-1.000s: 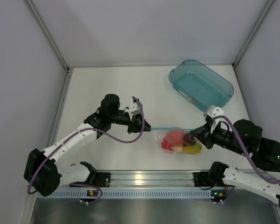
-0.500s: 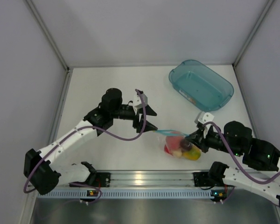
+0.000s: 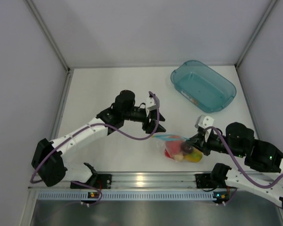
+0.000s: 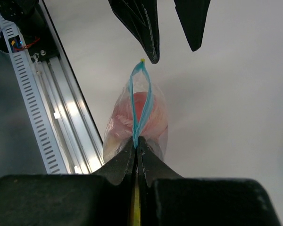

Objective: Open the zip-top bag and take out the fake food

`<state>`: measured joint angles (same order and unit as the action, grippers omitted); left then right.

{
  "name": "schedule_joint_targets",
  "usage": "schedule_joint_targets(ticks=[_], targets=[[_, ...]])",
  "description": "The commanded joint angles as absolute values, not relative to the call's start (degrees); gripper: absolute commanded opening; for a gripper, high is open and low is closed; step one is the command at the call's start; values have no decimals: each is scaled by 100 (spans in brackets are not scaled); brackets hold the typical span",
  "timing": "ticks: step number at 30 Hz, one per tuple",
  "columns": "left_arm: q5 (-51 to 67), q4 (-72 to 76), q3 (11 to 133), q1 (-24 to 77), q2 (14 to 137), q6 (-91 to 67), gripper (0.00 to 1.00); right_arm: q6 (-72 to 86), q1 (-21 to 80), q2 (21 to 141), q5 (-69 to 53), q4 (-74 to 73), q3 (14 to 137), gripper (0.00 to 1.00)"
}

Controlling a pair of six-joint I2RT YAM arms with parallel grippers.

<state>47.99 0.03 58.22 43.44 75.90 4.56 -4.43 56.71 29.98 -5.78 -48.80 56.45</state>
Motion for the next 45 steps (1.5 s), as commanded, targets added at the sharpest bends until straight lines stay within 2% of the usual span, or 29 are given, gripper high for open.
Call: schedule_joint_targets(ticks=[1,11,15,22,23,26,27,28,32,38,41,43,44,45], targets=[[4913,404,6082,4412,7620,448,61,-562,5660,2944,-712,-4359,5625,0],[5703,413,5959,4553,7769,422,60,-571,5660,3015,-589,-4263,5616,0],[5661,413,5906,4605,7796,466,59,-580,5660,2980,-650,-4210,5599,0],[5791,404,5897,4667,7954,475,53,-589,5669,2883,-652,-4017,5546,0],[5862,413,5906,4676,7980,483,49,-571,5660,2883,-563,-3956,5511,0],[5889,413,5863,4702,7972,484,19,-536,5660,2874,-457,-3815,5415,0],[5706,404,5828,4702,7946,483,1,-527,5660,2865,-448,-3780,5397,0],[5591,413,5801,4702,7902,475,0,-510,5660,2865,-405,-3753,5370,0],[4582,370,5722,4702,7691,256,0,-282,5660,2944,-115,-3604,5195,0],[1694,-395,5862,4702,7444,-535,0,894,5660,3365,1097,-3086,4940,0],[786,-658,5941,4702,7348,-939,0,1369,5669,3681,1537,-2761,4904,1],[449,-755,5976,4702,7287,-1274,0,1642,5660,3883,1948,-2602,4896,14],[205,-817,5977,4702,7269,-1344,0,1913,5669,3946,2073,-2436,4896,17],[98,-843,5985,4702,7251,-1606,0,2055,5660,4007,2170,-2348,4887,23]])
